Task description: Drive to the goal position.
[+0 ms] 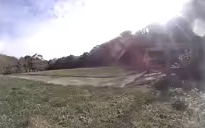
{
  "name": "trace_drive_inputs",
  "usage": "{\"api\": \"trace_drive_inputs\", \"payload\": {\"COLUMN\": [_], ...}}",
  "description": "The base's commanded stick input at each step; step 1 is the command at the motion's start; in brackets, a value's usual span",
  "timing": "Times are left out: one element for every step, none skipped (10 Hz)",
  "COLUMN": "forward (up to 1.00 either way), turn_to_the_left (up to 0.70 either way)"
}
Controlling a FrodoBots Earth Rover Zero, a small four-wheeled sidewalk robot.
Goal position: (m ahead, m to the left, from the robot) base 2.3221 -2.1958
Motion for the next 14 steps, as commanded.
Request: {"api": "trace_drive_inputs", "payload": {"forward": [0.27, 0.45, 0.45, 0.45, 0.45, 0.45, 0.45, 0.44, 0.14, 0.0, 0.0, 0.0, 0.0, 0.0], "turn_to_the_left": [0.34, 0.27, 0.27, 0.27, 0.27, 0.27, 0.27, 0.26, 0.08, 0.0, 0.0, 0.0, 0.0, 0.0]}}
